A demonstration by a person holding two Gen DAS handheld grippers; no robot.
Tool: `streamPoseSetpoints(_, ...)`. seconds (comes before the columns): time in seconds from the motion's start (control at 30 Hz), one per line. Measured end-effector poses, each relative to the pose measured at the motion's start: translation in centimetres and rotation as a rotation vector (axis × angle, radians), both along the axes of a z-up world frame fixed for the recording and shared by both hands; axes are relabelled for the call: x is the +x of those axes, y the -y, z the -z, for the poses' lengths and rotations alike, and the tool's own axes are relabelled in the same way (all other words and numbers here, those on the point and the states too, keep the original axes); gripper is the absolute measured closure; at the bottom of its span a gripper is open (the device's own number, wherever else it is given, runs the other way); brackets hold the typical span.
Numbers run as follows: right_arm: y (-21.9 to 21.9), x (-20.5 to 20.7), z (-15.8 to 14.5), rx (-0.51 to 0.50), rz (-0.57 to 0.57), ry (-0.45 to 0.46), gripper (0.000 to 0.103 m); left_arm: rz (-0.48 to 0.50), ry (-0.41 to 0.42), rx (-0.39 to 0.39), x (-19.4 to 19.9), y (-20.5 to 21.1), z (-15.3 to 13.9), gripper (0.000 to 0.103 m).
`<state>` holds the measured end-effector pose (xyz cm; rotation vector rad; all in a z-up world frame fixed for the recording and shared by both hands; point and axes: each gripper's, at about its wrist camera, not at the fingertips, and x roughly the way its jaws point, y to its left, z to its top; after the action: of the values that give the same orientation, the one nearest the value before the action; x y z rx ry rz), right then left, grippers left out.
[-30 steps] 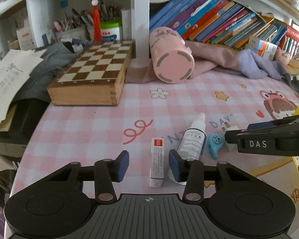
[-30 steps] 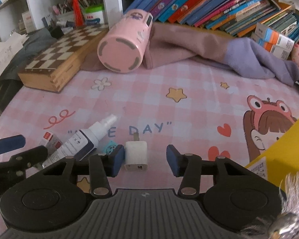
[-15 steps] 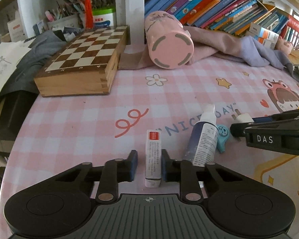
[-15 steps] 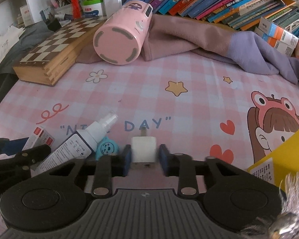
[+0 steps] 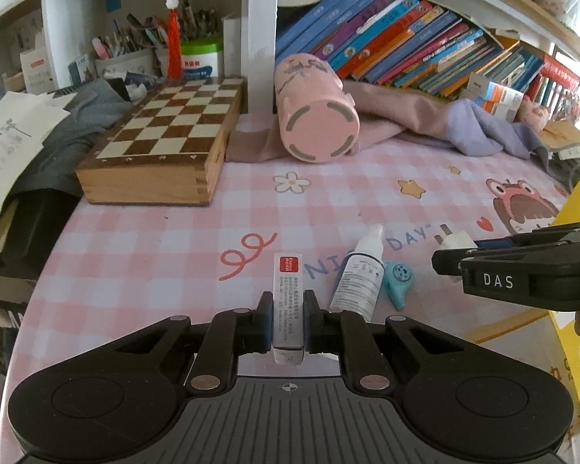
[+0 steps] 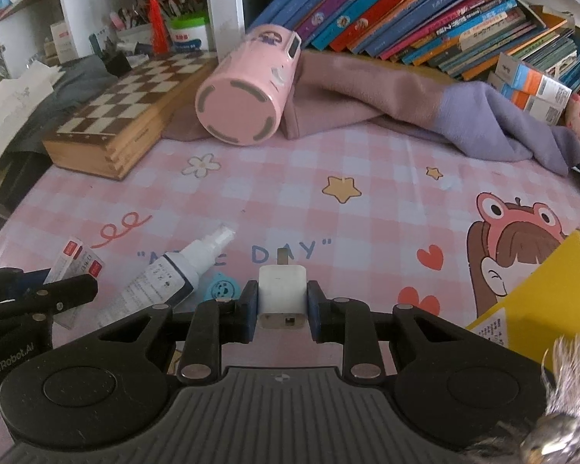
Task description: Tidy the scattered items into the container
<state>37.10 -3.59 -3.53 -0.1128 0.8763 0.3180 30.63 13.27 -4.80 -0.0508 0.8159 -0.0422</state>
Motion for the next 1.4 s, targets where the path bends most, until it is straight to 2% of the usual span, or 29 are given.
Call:
streamPoseSetpoints(0.67, 0.9, -6.3, -4.8, 0.052, 0.001, 0.111, 0.079, 0.049, 0.108, -0.019, -6.0, 0.9, -3.8, 0.09)
streamPoseSetpoints(1.17, 1.7, -12.6, -7.0, 0.081, -0.013, 0.141, 0.079, 0.058, 0.171, -0.071, -11.8, 0.5, -6.6, 0.09)
streamPoseSetpoints(1.4, 2.2, -16.3, -7.4, 0.098, -0.007, 0.15, 0.079, 0.074, 0.183, -0.066, -14.8, 0.8, -7.4, 0.09)
